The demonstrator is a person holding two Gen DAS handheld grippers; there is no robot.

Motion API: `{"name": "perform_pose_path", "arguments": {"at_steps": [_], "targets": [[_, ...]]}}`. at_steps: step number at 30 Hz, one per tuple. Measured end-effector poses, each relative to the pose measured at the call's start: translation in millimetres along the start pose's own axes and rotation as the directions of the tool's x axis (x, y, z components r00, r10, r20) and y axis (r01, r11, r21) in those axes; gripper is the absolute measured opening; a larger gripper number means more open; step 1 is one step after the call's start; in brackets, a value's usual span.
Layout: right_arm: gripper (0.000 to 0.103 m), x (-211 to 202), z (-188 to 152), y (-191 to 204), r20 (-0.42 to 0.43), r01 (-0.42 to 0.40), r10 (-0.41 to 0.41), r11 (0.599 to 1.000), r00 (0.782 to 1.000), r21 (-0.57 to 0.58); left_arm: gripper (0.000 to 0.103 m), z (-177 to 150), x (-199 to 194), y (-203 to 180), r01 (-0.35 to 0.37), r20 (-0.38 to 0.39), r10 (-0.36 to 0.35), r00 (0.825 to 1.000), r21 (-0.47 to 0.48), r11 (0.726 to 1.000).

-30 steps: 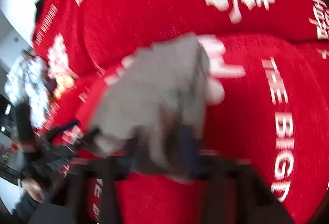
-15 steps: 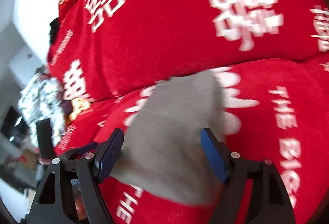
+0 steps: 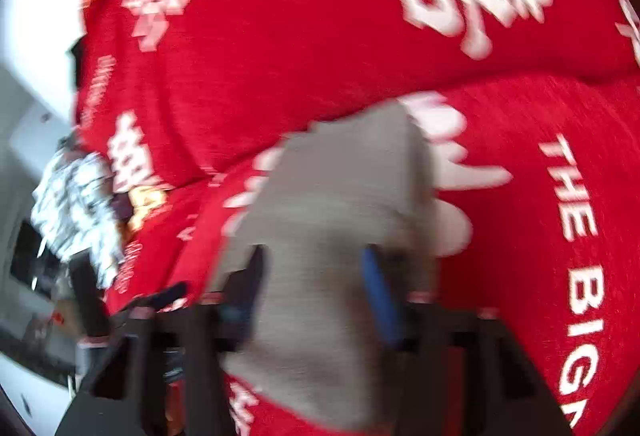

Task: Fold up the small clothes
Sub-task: 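Grasp the folded sweater edge with the right tool and lift it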

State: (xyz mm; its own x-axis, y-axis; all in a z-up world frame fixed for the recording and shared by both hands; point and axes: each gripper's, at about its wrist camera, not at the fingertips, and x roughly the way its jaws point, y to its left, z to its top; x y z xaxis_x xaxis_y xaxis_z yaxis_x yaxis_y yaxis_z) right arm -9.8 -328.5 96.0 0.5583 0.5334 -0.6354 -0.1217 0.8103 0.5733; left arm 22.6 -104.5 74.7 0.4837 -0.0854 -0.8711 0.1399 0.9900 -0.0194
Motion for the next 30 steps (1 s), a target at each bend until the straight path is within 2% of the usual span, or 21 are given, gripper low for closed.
{"name": "perform_pose_path", "arguments": {"at_steps": [2, 4, 7, 9, 11, 12, 13, 14, 15, 18, 22, 24, 26, 27, 30], "targets": [[0.076, 11.4, -3.4, 8.5, -0.054, -0.079, 0.081, 0.996, 0.995, 0.028, 0.102, -0.9, -0.3, 1.4, -0.004, -0.005, 0.003, 1.000, -0.010, 1.000], [0.076, 24.0, -6.2, 1.1, -0.105, -0.086, 0.092, 0.994, 0.990, 0.063, 0.102, -1.3, -0.8, 3.5, 0.001, -0.010, -0.002, 1.000, -0.017, 1.000], [0.073, 28.4, -10.9, -32.4, -0.099, 0.064, -0.051, 0.989, 0.994, 0.132, 0.102, -1.8, -2.5, 3.5, 0.000, -0.009, 0.000, 1.000, -0.007, 1.000], [0.063, 19.3, -12.4, -48.7, -0.064, 0.043, -0.033, 0.985, 0.997, 0.170, 0.102, -2.2, -2.8, 0.8, -0.001, -0.003, 0.002, 1.000, 0.008, 1.000], [0.062, 8.3, -14.6, -55.5, -0.044, 0.055, -0.049, 0.984, 0.998, 0.168, 0.102, -2.4, -1.9, -1.0, -0.001, -0.001, 0.001, 1.000, 0.013, 1.000], [0.063, 2.9, -15.1, -53.6, -0.038, 0.117, -0.113, 0.984, 0.993, 0.134, 0.102, -2.1, -1.6, -1.6, -0.005, -0.001, 0.005, 1.000, 0.014, 1.000], [0.073, 0.9, -15.5, -51.7, -0.038, 0.210, -0.207, 0.973, 0.978, 0.101, 0.102, -2.1, -2.1, -1.7, -0.010, 0.002, 0.010, 1.000, 0.015, 1.000], [0.076, -2.8, -16.2, -51.2, -0.026, 0.262, -0.261, 0.962, 0.965, 0.077, 0.102, -2.0, -2.9, -1.4, -0.008, 0.003, 0.008, 1.000, 0.019, 1.000], [0.077, -7.1, -17.2, -52.2, -0.015, 0.275, -0.274, 0.959, 0.962, 0.065, 0.102, -2.3, -3.7, -1.3, -0.006, 0.002, 0.006, 1.000, 0.020, 1.000], [0.077, -22.7, -16.6, -57.1, 0.009, 0.232, -0.233, 0.970, 0.972, 0.069, 0.102, -1.7, -9.8, 2.0, 0.014, 0.001, -0.014, 1.000, 0.024, 1.000], [0.079, -34.7, -5.6, -59.6, 0.036, 0.232, -0.234, 0.971, 0.972, 0.049, 0.102, 5.4, -17.6, 5.2, 0.033, 0.012, -0.034, 0.999, 0.044, 0.998], [0.079, -35.0, -0.3, -61.6, 0.034, 0.198, -0.200, 0.979, 0.979, 0.056, 0.102, 13.5, -16.3, 8.5, 0.080, 0.003, -0.080, 0.997, 0.036, 0.996], [0.080, -25.0, 7.4, -62.0, 0.008, 0.167, -0.168, 0.984, 0.986, 0.065, 0.102, 23.0, -7.7, 11.7, 0.164, -0.044, -0.163, 0.986, 0.004, 0.987], [0.080, -14.7, 11.3, -63.6, -0.023, 0.146, -0.144, 0.987, 0.989, 0.067, 0.102, 28.2, 0.6, 14.3, 0.217, -0.084, -0.218, 0.972, -0.026, 0.976], [0.080, 4.9, 14.9, -72.9, -0.086, 0.133, -0.125, 0.986, 0.989, 0.097, 0.102, 37.8, 19.1, 20.1, 0.249, -0.137, -0.260, 0.956, -0.091, 0.964]]}}
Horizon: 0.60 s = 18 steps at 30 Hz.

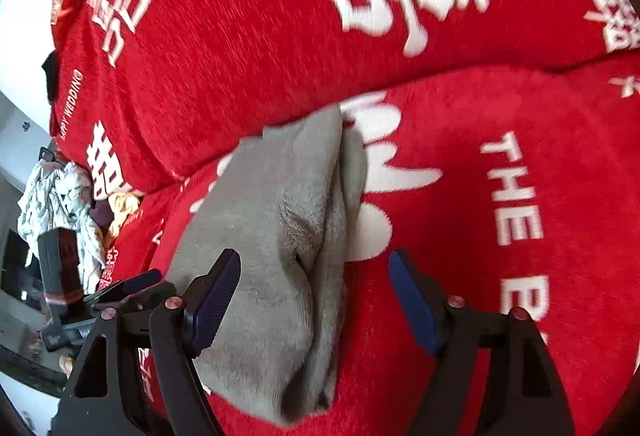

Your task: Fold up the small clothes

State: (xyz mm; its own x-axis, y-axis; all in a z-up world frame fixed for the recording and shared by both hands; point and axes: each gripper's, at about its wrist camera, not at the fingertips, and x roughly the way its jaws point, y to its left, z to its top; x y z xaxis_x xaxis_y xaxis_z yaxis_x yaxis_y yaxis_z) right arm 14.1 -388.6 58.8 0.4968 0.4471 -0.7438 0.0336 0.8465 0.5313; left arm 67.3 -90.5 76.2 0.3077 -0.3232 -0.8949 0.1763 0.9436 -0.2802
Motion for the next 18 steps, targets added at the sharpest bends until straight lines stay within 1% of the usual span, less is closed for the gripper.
{"name": "perform_pose_path", "arguments": {"at_steps": [3, 5, 10, 11, 12, 14, 15, 16, 17, 18], "targets": [[0.080, 14.7, 2.9, -8.9, -0.034, -0.035, 0.037, 0.998, 0.999, 0.049, 0.102, 4.3, 8.6, 2.2, 0.058, -0.033, -0.059, 0.998, -0.022, 0.998], [0.080, 22.3, 3.3, -11.4, -0.049, -0.062, 0.065, 0.996, 0.997, 0.064, 0.102, 6.4, 13.8, 1.7, 0.084, -0.047, -0.085, 0.995, -0.024, 0.996], [0.079, 48.7, 2.8, -11.1, -0.107, -0.073, 0.080, 0.995, 0.991, 0.072, 0.102, 10.9, 39.0, -1.3, 0.134, -0.118, -0.137, 0.984, -0.031, 0.990], [0.079, 51.7, 3.2, -9.5, -0.096, -0.081, 0.088, 0.994, 0.991, 0.067, 0.102, 11.4, 44.3, 0.0, 0.151, -0.127, -0.156, 0.980, -0.048, 0.987], [0.080, 54.5, 4.3, -7.8, -0.091, -0.094, 0.099, 0.994, 0.991, 0.063, 0.102, 12.4, 47.0, 1.3, 0.163, -0.120, -0.169, 0.978, -0.062, 0.985], [0.080, 65.8, 5.1, 0.1, -0.116, -0.141, 0.146, 0.989, 0.982, 0.054, 0.102, 15.4, 48.2, -0.8, 0.171, -0.115, -0.177, 0.977, -0.058, 0.984], [0.081, 70.1, 4.9, 5.4, -0.123, -0.146, 0.149, 0.989, 0.981, 0.034, 0.102, 16.4, 49.3, -2.3, 0.172, -0.118, -0.176, 0.977, -0.050, 0.984], [0.081, 75.4, 4.4, 14.8, -0.133, -0.134, 0.131, 0.991, 0.982, -0.012, 0.102, 16.6, 50.0, -5.4, 0.168, -0.119, -0.171, 0.978, -0.031, 0.985], [0.081, 79.1, 4.3, 22.2, -0.141, -0.120, 0.112, 0.992, 0.984, -0.050, 0.099, 16.6, 50.9, -9.5, 0.161, -0.122, -0.160, 0.980, -0.002, 0.987], [0.081, 82.7, 4.2, 28.4, -0.143, -0.102, 0.090, 0.992, 0.986, -0.078, 0.088, 16.2, 51.1, -15.9, 0.150, -0.123, -0.144, 0.982, 0.038, 0.988]]}}
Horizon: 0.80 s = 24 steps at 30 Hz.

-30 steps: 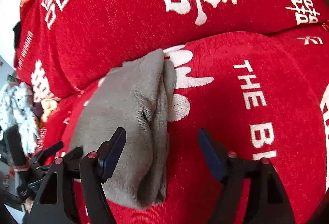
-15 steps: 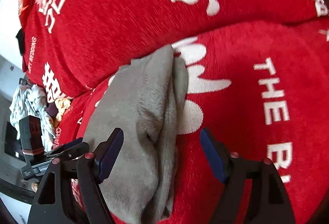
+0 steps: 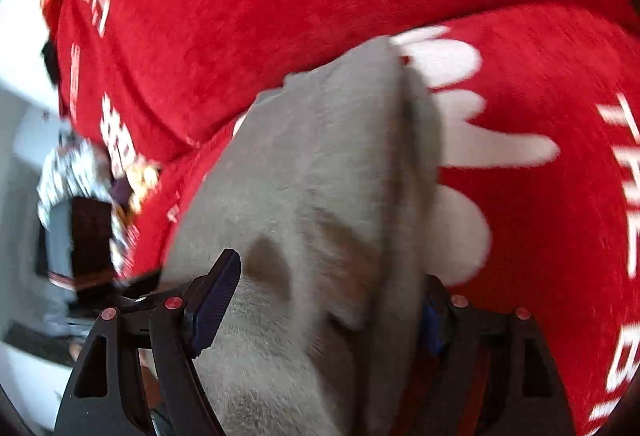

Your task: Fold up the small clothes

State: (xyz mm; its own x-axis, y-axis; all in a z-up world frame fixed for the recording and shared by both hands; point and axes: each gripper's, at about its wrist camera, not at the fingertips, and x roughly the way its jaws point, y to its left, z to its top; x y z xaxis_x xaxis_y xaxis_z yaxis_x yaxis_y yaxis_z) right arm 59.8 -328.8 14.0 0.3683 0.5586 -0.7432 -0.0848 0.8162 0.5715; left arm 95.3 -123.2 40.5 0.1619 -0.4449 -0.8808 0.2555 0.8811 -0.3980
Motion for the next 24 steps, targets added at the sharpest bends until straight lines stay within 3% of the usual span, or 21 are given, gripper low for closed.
{"name": "perform_pose_path", "arguments": {"at_steps": [2, 3, 4, 6, 13, 24], "targets": [[0.072, 4.9, 0.6, 10.5, -0.004, 0.051, -0.051, 0.998, 0.999, -0.046, 0.079, 0.7, -2.6, -2.6, -0.013, 0.009, 0.012, 1.000, 0.015, 1.000], [0.054, 6.3, 0.0, 12.9, -0.005, 0.072, -0.072, 0.996, 0.997, -0.060, 0.071, 0.8, -5.3, -3.9, -0.020, 0.021, 0.019, 1.000, 0.023, 1.000], [0.043, 5.3, -0.7, 13.3, 0.000, 0.061, -0.061, 0.996, 0.998, -0.058, 0.065, 1.6, -6.4, -4.3, -0.022, 0.026, 0.021, 0.999, 0.027, 0.999], [0.034, -0.6, -0.9, 12.4, 0.022, 0.037, -0.036, 0.998, 0.999, -0.040, 0.057, 0.9, -11.4, -6.3, -0.025, 0.043, 0.023, 0.999, 0.040, 0.999], [0.031, -18.6, -10.4, 37.6, 0.094, 0.105, -0.094, 0.988, 0.991, -0.112, 0.049, -6.3, -25.8, -23.7, -0.096, 0.094, 0.086, 0.992, 0.106, 0.990], [0.031, -40.3, -22.0, 55.7, 0.128, 0.125, -0.109, 0.985, 0.986, -0.121, 0.049, -20.0, -46.5, -33.8, -0.099, 0.117, 0.086, 0.989, 0.116, 0.988]]}}
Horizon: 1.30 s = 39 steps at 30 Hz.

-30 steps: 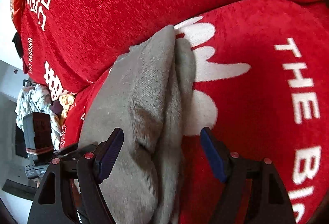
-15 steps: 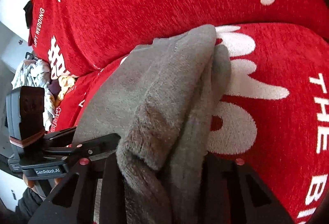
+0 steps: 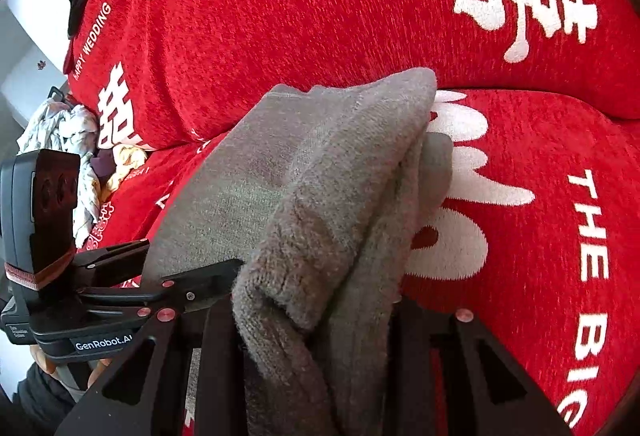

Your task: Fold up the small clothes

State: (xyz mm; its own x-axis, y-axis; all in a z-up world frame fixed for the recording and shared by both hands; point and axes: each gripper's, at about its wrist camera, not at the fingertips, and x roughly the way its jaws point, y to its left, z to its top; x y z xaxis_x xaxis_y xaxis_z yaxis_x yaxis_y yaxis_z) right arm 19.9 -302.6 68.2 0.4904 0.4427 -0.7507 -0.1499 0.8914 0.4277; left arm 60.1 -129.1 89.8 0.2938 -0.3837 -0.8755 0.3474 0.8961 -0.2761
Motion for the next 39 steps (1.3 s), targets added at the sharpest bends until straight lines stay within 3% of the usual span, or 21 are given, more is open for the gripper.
{"name": "perform_pose_path", "arguments": {"at_steps": [21, 39], "targets": [[0.031, -36.0, -45.8, 49.8, 0.005, 0.001, -0.001, 0.999, 1.000, -0.035, 0.049, -59.2, -55.3, -5.0, -0.033, 0.042, 0.032, 0.999, 0.022, 0.999], [0.031, -39.9, -82.4, 91.8, 0.003, 0.017, -0.017, 0.997, 1.000, -0.079, 0.049, -108.0, -81.6, 9.5, -0.050, 0.061, 0.049, 0.997, 0.005, 0.999]]}}
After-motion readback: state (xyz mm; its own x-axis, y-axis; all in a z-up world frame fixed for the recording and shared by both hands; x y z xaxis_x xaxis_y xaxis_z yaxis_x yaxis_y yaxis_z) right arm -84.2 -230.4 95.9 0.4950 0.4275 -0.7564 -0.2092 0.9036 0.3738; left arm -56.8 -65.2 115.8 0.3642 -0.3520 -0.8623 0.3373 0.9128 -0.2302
